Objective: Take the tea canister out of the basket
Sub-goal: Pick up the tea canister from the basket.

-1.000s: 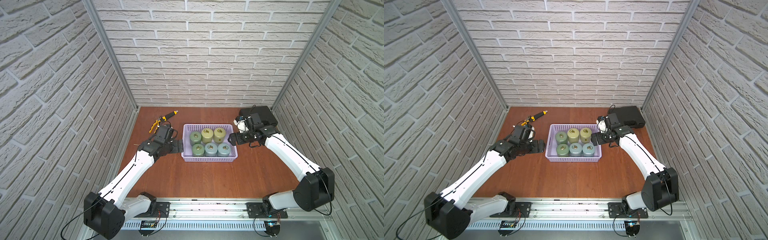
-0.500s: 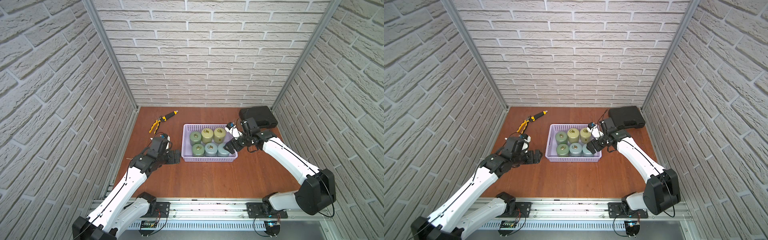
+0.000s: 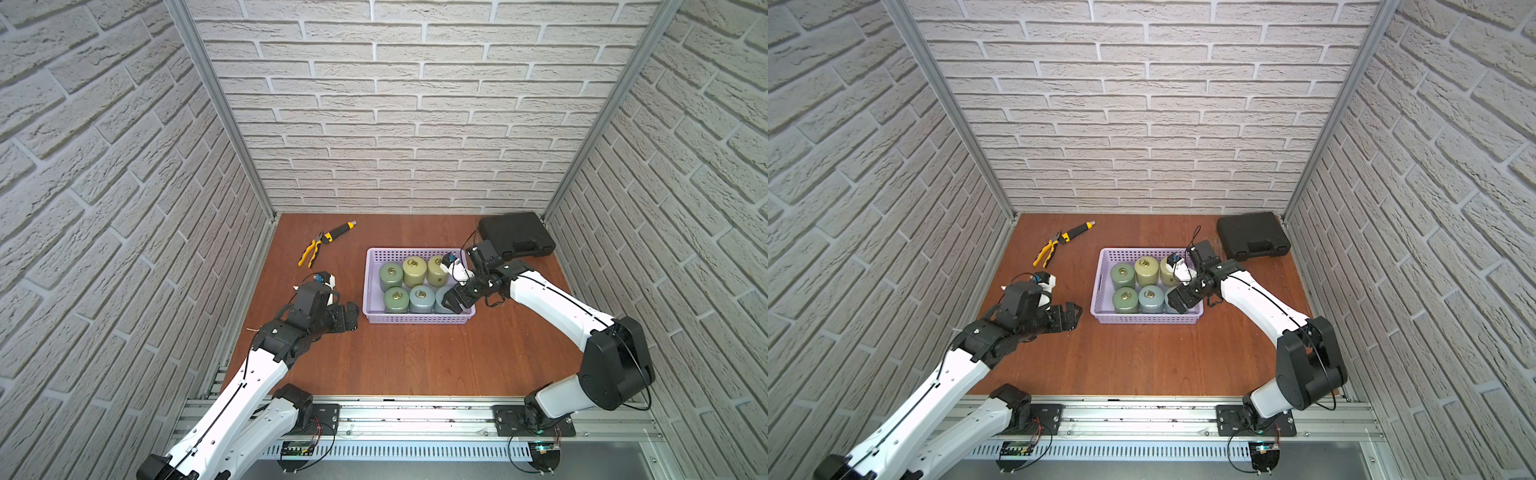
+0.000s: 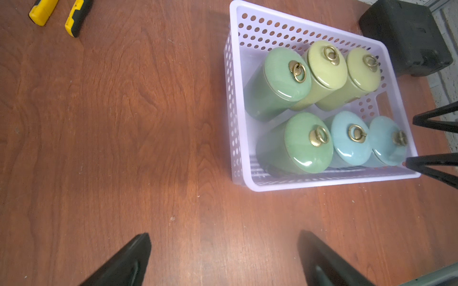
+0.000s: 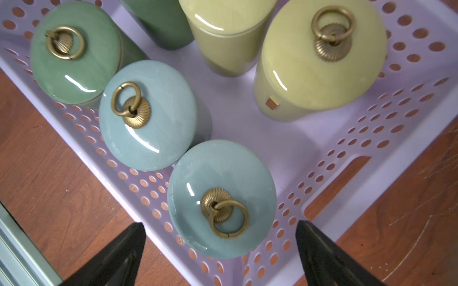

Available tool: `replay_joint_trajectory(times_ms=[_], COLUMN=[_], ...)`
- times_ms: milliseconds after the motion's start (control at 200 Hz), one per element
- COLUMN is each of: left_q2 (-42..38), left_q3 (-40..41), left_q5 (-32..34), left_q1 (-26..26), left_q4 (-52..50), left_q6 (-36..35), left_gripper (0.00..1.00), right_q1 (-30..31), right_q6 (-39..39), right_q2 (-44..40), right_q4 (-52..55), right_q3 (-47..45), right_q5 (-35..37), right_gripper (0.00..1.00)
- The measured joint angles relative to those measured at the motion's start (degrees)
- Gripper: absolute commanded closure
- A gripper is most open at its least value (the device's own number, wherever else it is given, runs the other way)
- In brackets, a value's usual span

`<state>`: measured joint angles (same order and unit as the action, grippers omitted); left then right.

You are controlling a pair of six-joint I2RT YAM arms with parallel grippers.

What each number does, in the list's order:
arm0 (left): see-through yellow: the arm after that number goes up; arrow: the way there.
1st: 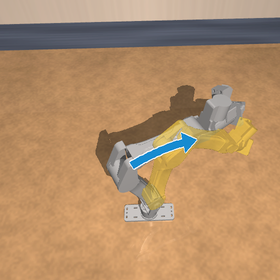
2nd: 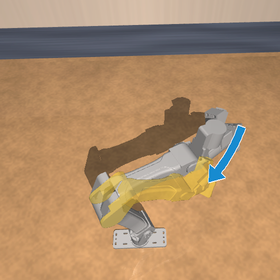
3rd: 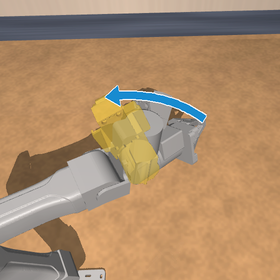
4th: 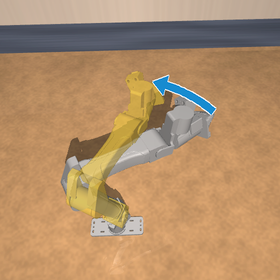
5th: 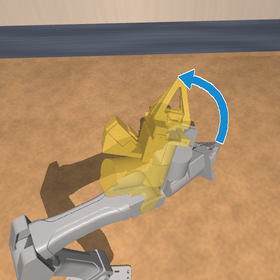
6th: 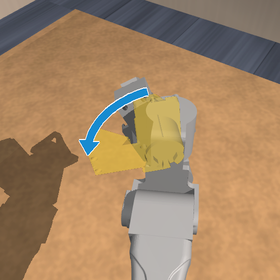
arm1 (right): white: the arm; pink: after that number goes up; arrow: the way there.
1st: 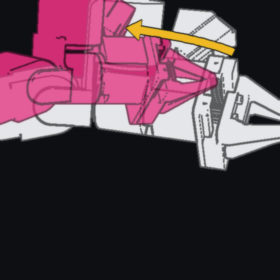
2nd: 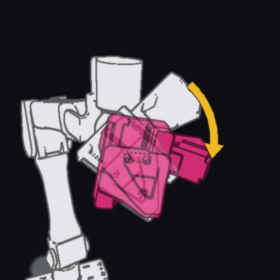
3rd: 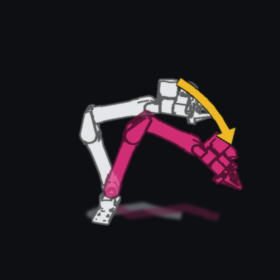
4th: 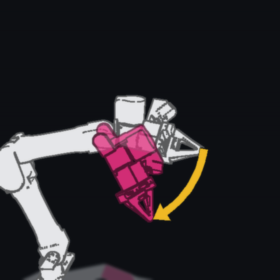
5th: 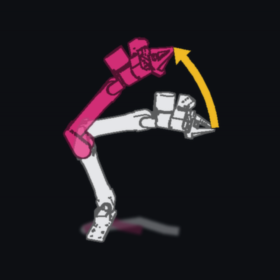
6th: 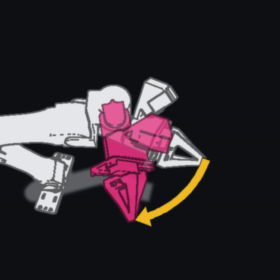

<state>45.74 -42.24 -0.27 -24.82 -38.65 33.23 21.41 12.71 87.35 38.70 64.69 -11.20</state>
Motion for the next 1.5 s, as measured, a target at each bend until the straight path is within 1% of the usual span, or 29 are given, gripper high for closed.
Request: replay_joint_trajectory(times_ms=[355,695,1090,1210,1290,1420,1500], left_q2=[-2.32,-2.36,-2.99,-2.99,-3.13,-3.45,-3.82], left_q3=[0.85,1.11,1.53,1.53,1.55,1.7,2.08], left_q5=[0.57,1.29,1.57,1.77,1.97,2.32,2.56], left_q1=[0.0,0.0,0.0,0.0,0.0,0.0,0.0], left_q4=[-0.83,-0.83,-0.92,-0.94,-0.96,-1.14,-1.25], left_q6=[0.28,0.7,1.36,1.38,1.42,1.51,1.55], left_gripper=[0.02,0.02,0.02,0.02,0.02,0.02,0.02], right_q1=[1.73,2.91,3.56,3.56,3.56,3.56,3.56], right_q6=[-0.24,-0.61,-2.64,-2.91,-2.99,-3.13,-3.34], right_q2=[2.25,5.73,8.5,8.79,8.85,9.03,9.05], right_q4=[-0.74,-0.68,-0.04,0.2,0.57,1.07,1.18], right_q3=[0.74,2.05,2.97,3.26,3.48,3.78,3.85], right_q5=[2.71,4.09,5.22,5.46,5.46,5.46,5.44], right_gripper=[0.01,0.02,0.1,0.16,0.23,0.42,0.49])
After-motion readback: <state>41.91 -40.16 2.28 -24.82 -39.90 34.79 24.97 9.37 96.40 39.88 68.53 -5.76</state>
